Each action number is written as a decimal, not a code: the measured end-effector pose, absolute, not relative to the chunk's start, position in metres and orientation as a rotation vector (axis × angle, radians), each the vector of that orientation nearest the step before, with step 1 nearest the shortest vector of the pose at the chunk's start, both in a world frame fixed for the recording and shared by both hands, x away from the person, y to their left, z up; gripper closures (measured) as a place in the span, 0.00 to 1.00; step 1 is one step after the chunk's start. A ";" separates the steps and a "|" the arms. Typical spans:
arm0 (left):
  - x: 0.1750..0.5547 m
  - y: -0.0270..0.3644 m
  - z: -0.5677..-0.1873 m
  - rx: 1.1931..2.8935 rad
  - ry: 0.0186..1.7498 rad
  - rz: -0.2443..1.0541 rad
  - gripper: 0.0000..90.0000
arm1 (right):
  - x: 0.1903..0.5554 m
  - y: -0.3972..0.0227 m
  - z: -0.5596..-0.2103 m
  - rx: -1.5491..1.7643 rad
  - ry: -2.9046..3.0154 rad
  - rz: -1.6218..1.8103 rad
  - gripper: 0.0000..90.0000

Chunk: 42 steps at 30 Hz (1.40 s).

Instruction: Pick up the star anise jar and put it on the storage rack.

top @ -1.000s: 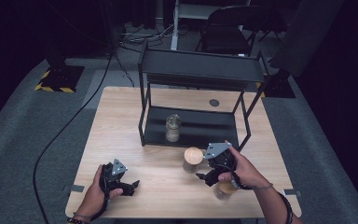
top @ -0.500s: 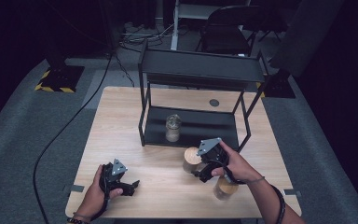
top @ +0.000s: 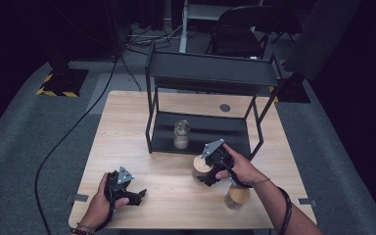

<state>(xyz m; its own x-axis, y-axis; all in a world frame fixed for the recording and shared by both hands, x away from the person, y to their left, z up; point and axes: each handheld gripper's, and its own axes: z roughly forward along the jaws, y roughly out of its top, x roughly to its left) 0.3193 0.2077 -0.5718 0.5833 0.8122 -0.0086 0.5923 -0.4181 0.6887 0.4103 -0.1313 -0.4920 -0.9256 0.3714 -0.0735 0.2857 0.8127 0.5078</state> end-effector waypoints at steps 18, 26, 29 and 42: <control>0.319 0.208 -0.572 2.157 1.112 0.433 0.00 | 0.422 -0.125 -0.502 0.617 2.863 0.712 0.22; 0.319 0.208 -0.572 2.157 1.112 0.433 0.00 | 0.422 -0.125 -0.502 0.595 2.884 0.713 0.27; 0.319 0.208 -0.572 2.157 1.112 0.433 0.00 | 0.422 -0.125 -0.502 0.589 2.883 0.713 0.27; 0.319 0.208 -0.572 2.157 1.111 0.433 0.00 | 0.422 -0.125 -0.502 0.596 2.877 0.711 0.27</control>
